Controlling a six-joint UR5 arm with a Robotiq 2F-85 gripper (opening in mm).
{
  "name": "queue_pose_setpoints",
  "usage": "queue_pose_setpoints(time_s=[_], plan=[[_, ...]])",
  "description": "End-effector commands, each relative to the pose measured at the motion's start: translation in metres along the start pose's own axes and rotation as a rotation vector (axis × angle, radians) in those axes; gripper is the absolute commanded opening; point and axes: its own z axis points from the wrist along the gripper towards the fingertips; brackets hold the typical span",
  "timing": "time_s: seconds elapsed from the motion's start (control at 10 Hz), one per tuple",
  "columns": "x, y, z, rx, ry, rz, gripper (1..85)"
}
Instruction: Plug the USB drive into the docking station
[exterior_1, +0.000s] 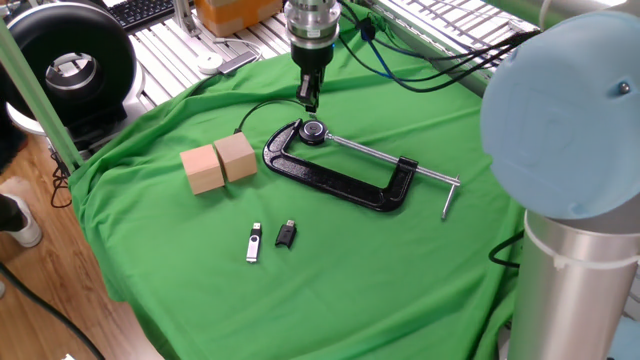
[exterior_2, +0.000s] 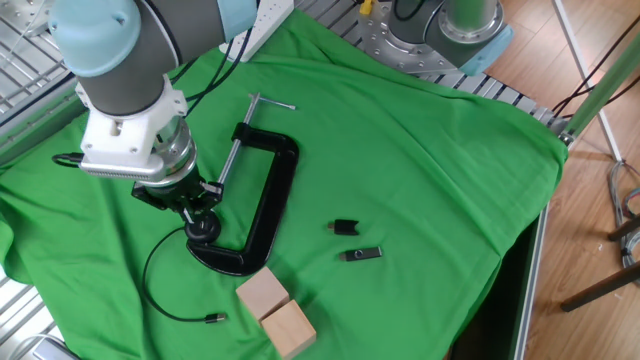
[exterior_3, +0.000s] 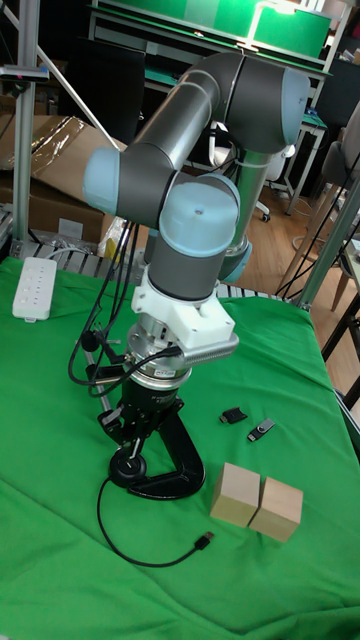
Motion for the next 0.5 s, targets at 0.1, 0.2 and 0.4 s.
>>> queue_pose_setpoints(time_s=[0.1, 0.2, 0.4], plan=[[-0.004, 0.0027, 0.0051, -0.013, -0.018, 0.007, 1.7], [-0.0046, 0.0022, 0.0063, -0.012, -0.02, 0.007, 1.7], [-0.0042, 0.0035, 0.0074, -0.017, -0.017, 0.007, 1.7]])
